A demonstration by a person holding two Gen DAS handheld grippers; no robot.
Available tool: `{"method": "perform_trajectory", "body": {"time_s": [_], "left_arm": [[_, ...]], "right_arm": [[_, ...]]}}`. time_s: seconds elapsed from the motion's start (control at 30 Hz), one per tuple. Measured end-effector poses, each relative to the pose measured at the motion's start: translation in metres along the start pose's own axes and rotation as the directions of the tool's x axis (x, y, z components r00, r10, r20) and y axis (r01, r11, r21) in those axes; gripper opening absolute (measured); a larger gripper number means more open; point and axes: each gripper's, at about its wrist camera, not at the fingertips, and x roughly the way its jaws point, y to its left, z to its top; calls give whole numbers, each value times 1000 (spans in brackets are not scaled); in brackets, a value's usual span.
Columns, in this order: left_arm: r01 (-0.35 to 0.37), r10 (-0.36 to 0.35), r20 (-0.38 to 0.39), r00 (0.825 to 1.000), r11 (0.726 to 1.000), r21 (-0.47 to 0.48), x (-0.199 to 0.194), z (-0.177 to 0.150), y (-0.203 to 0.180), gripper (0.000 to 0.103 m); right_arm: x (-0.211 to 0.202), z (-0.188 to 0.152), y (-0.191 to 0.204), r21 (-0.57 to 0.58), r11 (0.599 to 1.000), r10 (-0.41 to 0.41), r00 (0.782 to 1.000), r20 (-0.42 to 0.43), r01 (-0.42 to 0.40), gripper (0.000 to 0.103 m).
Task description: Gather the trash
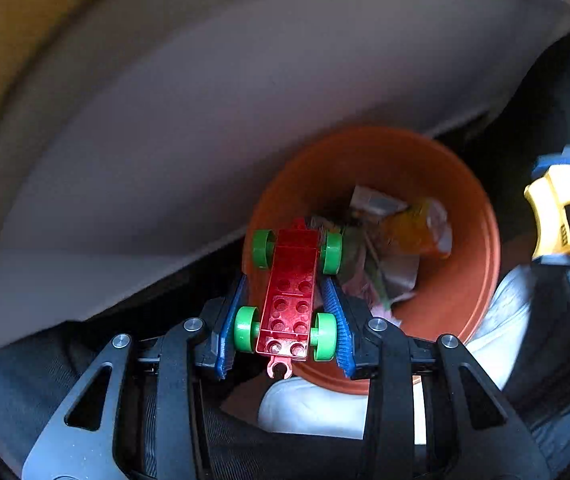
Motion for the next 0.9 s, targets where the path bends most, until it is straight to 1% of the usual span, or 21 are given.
{"method": "perform_trajectory", "body": {"time_s": [0.07, 0.17, 0.4, 0.5, 0.53, 0.57, 0.6, 0.63, 0.7, 0.9], "left_arm": [[-21, 22, -25, 999, 999, 45, 7, 0, -7, 38], [-15, 18, -43, 999, 997, 77, 14, 1, -12, 38], [-2, 6, -63, 998, 998, 69, 21, 6, -7, 38], [1, 4, -66, 998, 997, 74, 23, 7, -6, 38], [-3, 8, -67, 998, 997, 76, 23, 8, -7, 38], [-8, 13, -67, 998, 997, 77, 24, 8, -7, 46], [-27, 33, -74, 997, 996, 79, 26, 8, -7, 58], [-50, 56, -67, 996, 995, 82, 27, 9, -8, 77], [-60, 65, -56, 996, 994, 86, 27, 8, -8, 78], [-57, 61, -55, 997, 996, 67, 25, 6, -3, 78]], "right_arm": [[5, 3, -1, -13, 1000, 3, 1000, -16, -4, 45], [12, 9, -3, -26, 999, 19, 999, -35, -20, 45], [23, 19, -4, -35, 999, 32, 997, -72, -35, 45], [25, 17, -4, -39, 998, 35, 996, -77, -39, 45], [28, 15, -2, -44, 998, 33, 996, -77, -36, 53], [30, 16, -1, -51, 998, 21, 996, -86, -26, 66], [32, 16, 1, -57, 998, 0, 996, -94, -6, 87], [34, 15, 1, -65, 998, -16, 996, -92, 10, 87], [34, 14, -1, -65, 998, -12, 994, -106, 6, 86], [15, 8, -7, -43, 999, -27, 996, -80, 24, 86]]}}
